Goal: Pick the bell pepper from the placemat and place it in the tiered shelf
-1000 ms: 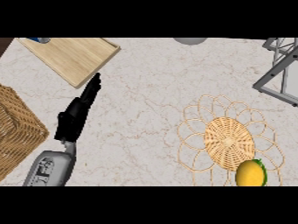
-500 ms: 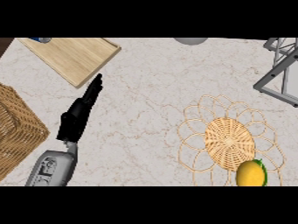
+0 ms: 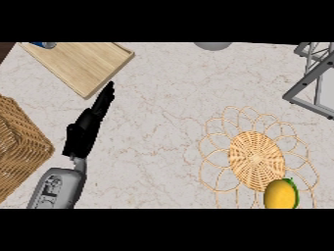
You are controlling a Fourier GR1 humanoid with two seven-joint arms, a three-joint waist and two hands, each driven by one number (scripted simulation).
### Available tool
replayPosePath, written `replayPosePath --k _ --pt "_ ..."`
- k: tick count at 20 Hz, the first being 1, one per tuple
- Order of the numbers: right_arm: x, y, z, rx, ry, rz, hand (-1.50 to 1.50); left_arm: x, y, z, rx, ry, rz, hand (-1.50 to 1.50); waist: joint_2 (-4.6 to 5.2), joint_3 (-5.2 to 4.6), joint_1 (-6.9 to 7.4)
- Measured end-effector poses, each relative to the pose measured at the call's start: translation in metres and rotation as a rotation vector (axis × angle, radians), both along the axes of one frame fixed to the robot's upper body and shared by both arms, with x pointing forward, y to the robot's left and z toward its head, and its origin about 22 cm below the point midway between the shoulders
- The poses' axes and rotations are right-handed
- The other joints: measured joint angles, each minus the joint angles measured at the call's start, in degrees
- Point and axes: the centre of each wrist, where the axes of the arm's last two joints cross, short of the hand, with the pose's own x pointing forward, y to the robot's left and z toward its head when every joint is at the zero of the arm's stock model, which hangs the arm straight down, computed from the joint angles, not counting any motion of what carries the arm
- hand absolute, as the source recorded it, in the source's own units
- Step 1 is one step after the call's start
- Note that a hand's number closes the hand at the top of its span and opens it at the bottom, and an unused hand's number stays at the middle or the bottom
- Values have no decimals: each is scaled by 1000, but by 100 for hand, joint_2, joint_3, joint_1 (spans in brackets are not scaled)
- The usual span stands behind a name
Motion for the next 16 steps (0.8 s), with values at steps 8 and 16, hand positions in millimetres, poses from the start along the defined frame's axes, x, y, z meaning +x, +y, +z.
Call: replayPosePath --k 8,16 --pt "28 13 -10 175 91 82 150 -4 3 1 -3 2 6 0 2 4 -10" --pt "41 19 -7 142 103 15 -150 -6 5 -3 -3 -3 7 0 38 3 11"
